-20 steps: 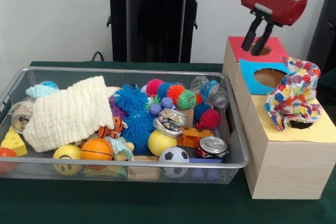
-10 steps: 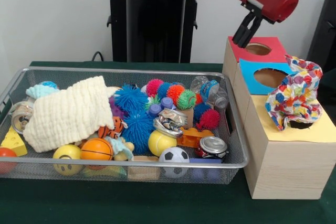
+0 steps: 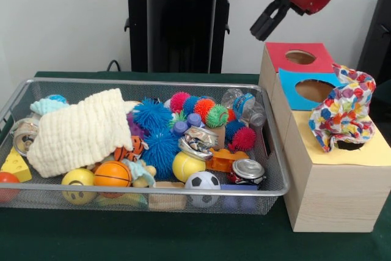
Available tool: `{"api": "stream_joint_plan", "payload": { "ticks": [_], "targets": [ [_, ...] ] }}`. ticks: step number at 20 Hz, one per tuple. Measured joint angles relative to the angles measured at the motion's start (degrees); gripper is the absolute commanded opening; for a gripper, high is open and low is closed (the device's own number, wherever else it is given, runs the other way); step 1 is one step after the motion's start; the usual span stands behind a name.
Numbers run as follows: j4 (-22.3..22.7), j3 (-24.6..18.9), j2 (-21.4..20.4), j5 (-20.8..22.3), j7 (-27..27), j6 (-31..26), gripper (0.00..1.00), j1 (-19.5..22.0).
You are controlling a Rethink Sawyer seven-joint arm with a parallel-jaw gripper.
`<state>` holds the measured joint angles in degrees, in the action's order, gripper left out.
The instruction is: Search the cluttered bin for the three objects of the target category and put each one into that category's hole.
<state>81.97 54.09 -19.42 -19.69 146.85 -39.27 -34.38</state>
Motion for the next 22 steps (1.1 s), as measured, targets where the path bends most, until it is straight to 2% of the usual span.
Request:
{"api": "stream_joint_plan", "payload": {
  "ticks": [2,8,9,22],
  "targets": [
    [-0.02,1.54,0.42,-0.03,0.43,-0.62,0.0,-0.84],
    [0.01,0.86,-0.51,-0.99,0.43,-2.32,0.0,-1.04],
    [0.05,-0.18,-1.27,-2.09,0.43,-2.48,1.0,-0.94],
    [0.21,-5.6,-4.13,-5.66,0.43,-2.48,1.0,0.34]
  ]
}}
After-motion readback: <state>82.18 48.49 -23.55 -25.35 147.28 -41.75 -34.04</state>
